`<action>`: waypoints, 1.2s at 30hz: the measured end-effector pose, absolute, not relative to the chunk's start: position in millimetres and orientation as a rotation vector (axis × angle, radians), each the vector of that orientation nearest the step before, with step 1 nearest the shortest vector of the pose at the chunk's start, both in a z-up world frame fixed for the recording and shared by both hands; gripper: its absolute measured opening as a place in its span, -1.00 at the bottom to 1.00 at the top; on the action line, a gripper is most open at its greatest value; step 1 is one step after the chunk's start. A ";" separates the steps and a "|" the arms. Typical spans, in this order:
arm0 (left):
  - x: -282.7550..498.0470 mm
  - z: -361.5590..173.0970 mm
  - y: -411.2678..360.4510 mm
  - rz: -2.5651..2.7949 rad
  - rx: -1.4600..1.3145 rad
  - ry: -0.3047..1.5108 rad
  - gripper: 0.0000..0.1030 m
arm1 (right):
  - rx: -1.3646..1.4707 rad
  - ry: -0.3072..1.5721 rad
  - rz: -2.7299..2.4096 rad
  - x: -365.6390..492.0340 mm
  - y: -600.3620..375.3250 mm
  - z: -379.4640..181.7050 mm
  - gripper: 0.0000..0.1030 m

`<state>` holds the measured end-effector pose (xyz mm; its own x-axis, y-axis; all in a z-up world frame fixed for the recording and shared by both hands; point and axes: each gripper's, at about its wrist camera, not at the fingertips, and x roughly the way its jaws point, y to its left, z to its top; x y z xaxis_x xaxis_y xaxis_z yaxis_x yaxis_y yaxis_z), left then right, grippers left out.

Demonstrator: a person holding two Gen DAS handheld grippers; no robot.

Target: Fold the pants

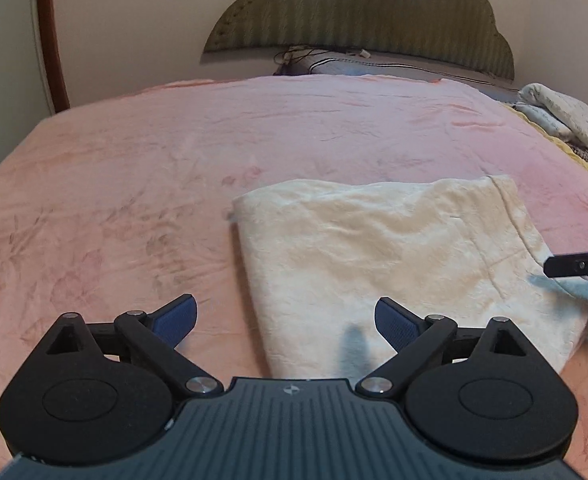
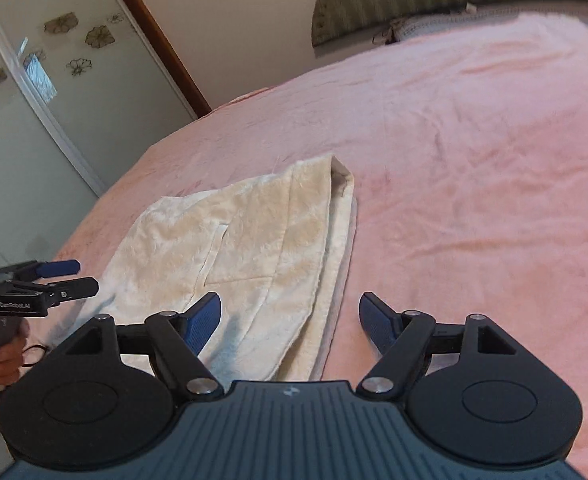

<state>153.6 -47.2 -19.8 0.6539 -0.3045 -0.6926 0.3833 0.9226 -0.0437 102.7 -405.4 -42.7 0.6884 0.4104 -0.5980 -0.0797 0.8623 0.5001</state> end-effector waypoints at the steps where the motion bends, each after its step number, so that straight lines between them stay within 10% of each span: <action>1: 158.9 -23.1 -38.8 -0.404 0.074 0.778 0.89 | 0.507 0.783 0.304 104.5 -408.7 -49.7 0.49; 12: 197.3 -53.0 -42.2 -0.676 -0.239 0.935 0.73 | 0.730 0.807 0.601 153.3 -413.0 -69.8 0.49; 16: 173.1 -50.4 -59.0 -0.591 -0.102 0.835 0.10 | 0.702 0.829 0.560 161.1 -399.0 -73.5 -0.36; 22: 149.2 -35.8 -61.9 -0.529 0.019 0.711 -0.71 | 0.660 0.774 0.572 146.6 -385.9 -57.6 -0.52; 36: 245.3 17.4 -47.1 -0.326 -0.031 0.580 -0.80 | 0.413 0.575 0.661 248.1 -341.2 22.1 -0.52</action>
